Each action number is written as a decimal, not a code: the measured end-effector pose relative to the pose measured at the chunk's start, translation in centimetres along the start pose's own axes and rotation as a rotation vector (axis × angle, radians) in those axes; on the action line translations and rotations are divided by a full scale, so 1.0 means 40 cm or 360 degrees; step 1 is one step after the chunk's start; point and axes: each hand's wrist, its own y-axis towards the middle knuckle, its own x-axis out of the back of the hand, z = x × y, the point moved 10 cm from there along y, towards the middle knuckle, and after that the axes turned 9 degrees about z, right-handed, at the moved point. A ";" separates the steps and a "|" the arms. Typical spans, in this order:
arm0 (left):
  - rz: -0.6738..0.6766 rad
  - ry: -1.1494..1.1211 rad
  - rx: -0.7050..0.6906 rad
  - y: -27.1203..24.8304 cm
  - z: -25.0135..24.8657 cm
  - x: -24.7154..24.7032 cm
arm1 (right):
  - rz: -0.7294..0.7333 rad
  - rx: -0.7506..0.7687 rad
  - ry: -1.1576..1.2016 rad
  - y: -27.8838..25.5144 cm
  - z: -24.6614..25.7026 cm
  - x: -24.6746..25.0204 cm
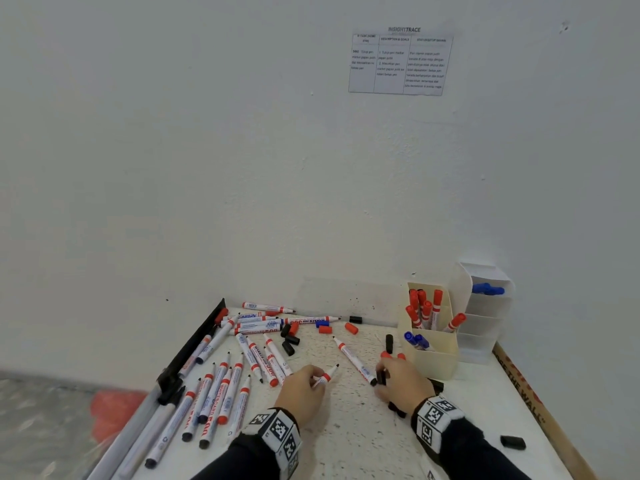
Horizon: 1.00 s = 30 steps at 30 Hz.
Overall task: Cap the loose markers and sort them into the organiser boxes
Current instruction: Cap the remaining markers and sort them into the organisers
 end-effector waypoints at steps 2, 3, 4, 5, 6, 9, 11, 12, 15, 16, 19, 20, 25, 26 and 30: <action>0.0012 0.0052 -0.0021 -0.004 -0.001 -0.003 | -0.0140 0.0069 0.0231 -0.002 0.014 0.024; 0.0025 0.0069 -0.0033 -0.005 -0.002 -0.007 | -0.0190 0.0119 0.0365 -0.004 0.023 0.033; 0.0044 0.0080 -0.0043 -0.007 -0.003 -0.012 | -0.0232 0.0173 0.0485 -0.008 0.033 0.041; 0.0058 0.0081 -0.0056 -0.008 -0.005 -0.016 | -0.0269 0.0224 0.0584 -0.014 0.044 0.049; 0.0067 0.0079 -0.0071 -0.009 -0.007 -0.020 | -0.0283 0.0257 0.0668 -0.018 0.051 0.053; 0.0069 0.0069 -0.0126 -0.014 -0.020 -0.025 | -0.0248 0.0323 0.0838 -0.022 0.066 0.042; 0.0075 0.0067 -0.0163 -0.018 -0.028 -0.025 | -0.0209 0.0358 0.0898 -0.024 0.070 0.034; 0.0084 0.0065 -0.0178 -0.020 -0.031 -0.025 | -0.0205 0.0371 0.0928 -0.026 0.067 0.034; 0.0120 0.0036 -0.0201 -0.027 -0.039 -0.026 | -0.0202 0.0408 0.1065 -0.035 0.058 0.037; 0.0137 0.0026 -0.0201 -0.028 -0.040 -0.028 | -0.0184 0.0419 0.1087 -0.035 0.058 0.034; 0.0174 0.0006 -0.0183 -0.028 -0.042 -0.038 | -0.0146 0.0434 0.1085 -0.035 0.061 0.026; 0.0171 -0.0008 -0.0177 -0.029 -0.042 -0.040 | -0.0157 0.0424 0.1068 -0.036 0.060 0.027; 0.0256 0.0038 -0.0265 -0.049 -0.075 -0.050 | -0.0164 0.0406 0.1046 -0.038 0.058 0.028; 0.0273 0.0074 -0.0285 -0.053 -0.085 -0.052 | -0.0169 0.0399 0.1041 -0.036 0.056 0.028; 0.0209 0.0235 -0.0281 -0.055 -0.097 -0.046 | -0.0212 0.0409 0.0976 -0.039 0.062 0.034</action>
